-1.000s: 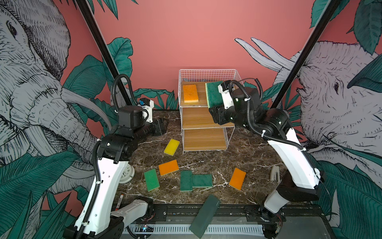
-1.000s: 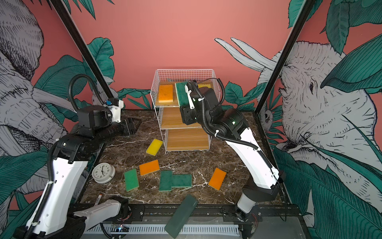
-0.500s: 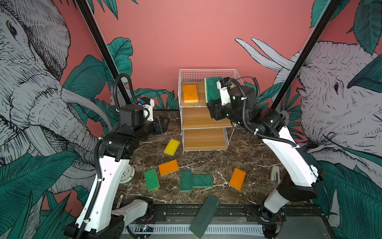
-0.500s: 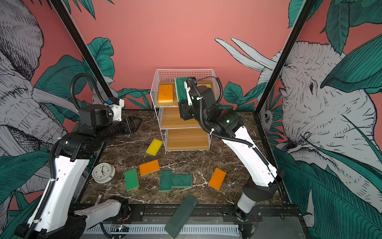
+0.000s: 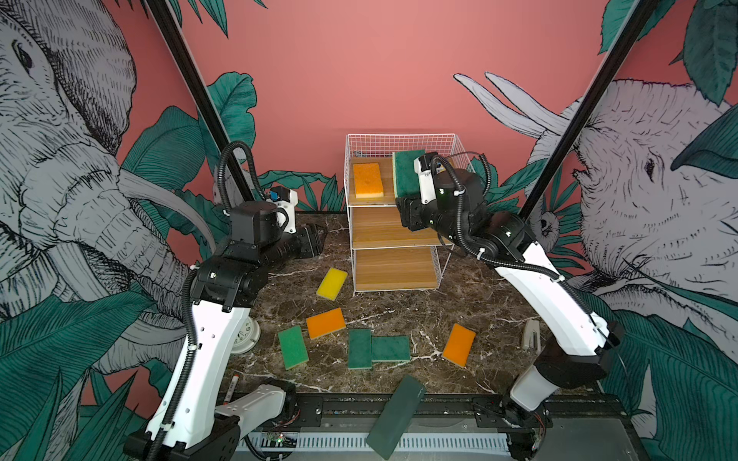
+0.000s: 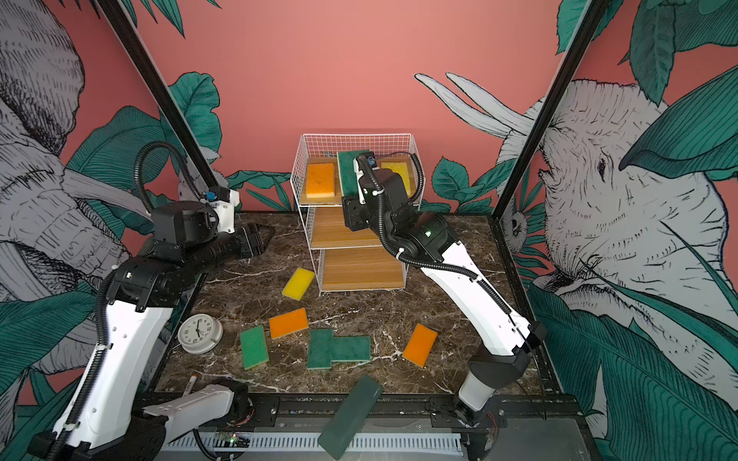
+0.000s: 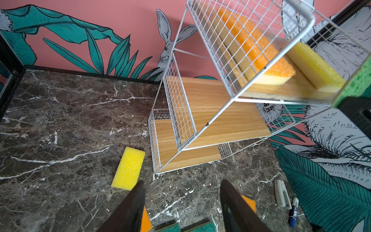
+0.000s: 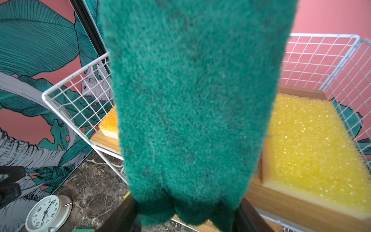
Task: Arrange cleaning sponges on a shelf
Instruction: Place the cleaning sponge at the shelf.
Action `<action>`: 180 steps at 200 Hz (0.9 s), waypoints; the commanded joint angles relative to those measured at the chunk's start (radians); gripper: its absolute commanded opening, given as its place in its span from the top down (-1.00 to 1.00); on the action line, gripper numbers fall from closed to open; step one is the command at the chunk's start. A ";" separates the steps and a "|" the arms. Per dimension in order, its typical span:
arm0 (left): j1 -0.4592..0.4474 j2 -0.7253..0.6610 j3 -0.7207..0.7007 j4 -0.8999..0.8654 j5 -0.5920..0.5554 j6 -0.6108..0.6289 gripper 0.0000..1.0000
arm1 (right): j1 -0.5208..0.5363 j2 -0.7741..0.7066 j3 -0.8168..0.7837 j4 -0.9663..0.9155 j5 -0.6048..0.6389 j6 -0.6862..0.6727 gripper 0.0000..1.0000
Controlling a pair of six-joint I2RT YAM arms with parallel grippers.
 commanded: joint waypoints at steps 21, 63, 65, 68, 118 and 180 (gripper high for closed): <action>0.006 -0.020 -0.009 0.026 0.000 -0.022 -0.22 | -0.009 -0.017 -0.029 0.068 0.031 0.021 -0.31; 0.005 -0.017 -0.013 0.046 0.005 -0.043 -0.22 | -0.012 -0.049 -0.127 0.165 0.044 0.037 -0.31; 0.005 -0.017 -0.014 0.046 0.005 -0.042 -0.22 | -0.013 -0.049 -0.132 0.169 0.044 0.038 -0.31; 0.005 -0.017 -0.014 0.046 0.005 -0.043 -0.22 | -0.014 -0.048 -0.136 0.175 0.044 0.038 -0.31; 0.004 -0.023 -0.027 0.045 -0.004 -0.045 -0.22 | -0.024 -0.049 -0.133 0.186 0.036 0.037 -0.31; 0.005 -0.027 -0.034 0.050 -0.001 -0.046 -0.22 | -0.028 -0.049 -0.137 0.196 0.031 0.054 -0.31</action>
